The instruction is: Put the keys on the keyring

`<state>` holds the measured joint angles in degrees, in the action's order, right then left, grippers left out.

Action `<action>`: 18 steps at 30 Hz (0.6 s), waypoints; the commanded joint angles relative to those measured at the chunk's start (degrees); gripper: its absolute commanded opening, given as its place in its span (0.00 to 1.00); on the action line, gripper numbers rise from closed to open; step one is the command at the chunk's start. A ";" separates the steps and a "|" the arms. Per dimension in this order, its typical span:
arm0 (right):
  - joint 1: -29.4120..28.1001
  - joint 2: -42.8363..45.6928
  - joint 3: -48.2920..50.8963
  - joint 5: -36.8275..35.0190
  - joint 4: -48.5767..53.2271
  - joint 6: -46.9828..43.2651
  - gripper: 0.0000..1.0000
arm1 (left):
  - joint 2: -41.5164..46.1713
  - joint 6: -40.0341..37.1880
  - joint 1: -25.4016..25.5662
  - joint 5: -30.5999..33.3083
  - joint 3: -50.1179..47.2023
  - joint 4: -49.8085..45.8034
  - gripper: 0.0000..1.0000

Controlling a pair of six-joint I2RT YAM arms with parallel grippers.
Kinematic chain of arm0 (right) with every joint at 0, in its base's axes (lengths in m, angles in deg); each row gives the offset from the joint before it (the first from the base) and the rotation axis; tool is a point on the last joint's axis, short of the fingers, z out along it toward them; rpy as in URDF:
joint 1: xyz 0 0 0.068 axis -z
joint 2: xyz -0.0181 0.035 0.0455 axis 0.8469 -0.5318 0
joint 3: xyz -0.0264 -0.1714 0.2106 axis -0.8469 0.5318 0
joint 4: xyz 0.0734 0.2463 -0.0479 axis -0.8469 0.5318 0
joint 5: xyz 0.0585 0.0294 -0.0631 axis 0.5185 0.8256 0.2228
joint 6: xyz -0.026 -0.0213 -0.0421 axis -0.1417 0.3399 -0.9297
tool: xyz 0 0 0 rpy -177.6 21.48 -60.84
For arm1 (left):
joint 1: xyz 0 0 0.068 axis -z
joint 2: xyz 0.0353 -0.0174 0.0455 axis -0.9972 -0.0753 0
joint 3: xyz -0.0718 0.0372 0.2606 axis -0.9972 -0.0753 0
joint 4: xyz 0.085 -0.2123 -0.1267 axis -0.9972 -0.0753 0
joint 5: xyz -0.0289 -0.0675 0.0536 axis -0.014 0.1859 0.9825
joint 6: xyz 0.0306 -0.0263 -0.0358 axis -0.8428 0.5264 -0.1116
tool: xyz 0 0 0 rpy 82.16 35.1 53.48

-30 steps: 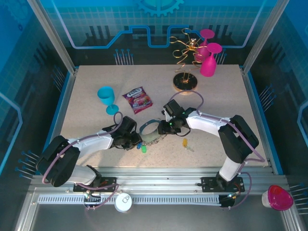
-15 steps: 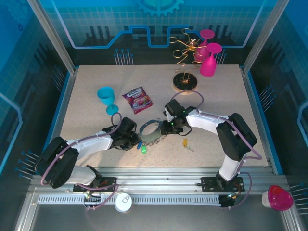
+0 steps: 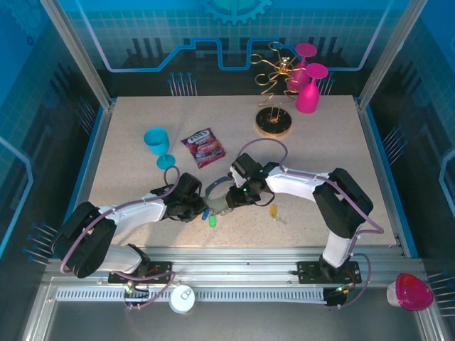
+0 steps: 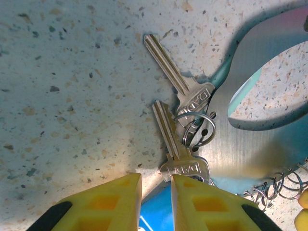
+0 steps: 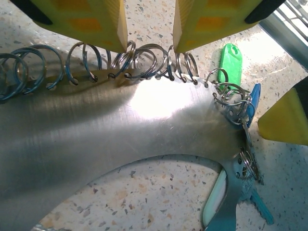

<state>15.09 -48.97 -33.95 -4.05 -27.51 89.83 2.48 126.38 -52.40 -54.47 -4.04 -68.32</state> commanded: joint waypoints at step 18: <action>-2.74 3.93 -3.00 -14.04 7.02 0.68 0.31 | 2.50 0.76 0.35 1.57 -0.63 -1.09 0.23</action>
<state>13.58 -47.33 -34.94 -13.43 -23.11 89.79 3.68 126.40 -52.40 -53.98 -4.06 -68.32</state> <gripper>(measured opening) 0.315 0.233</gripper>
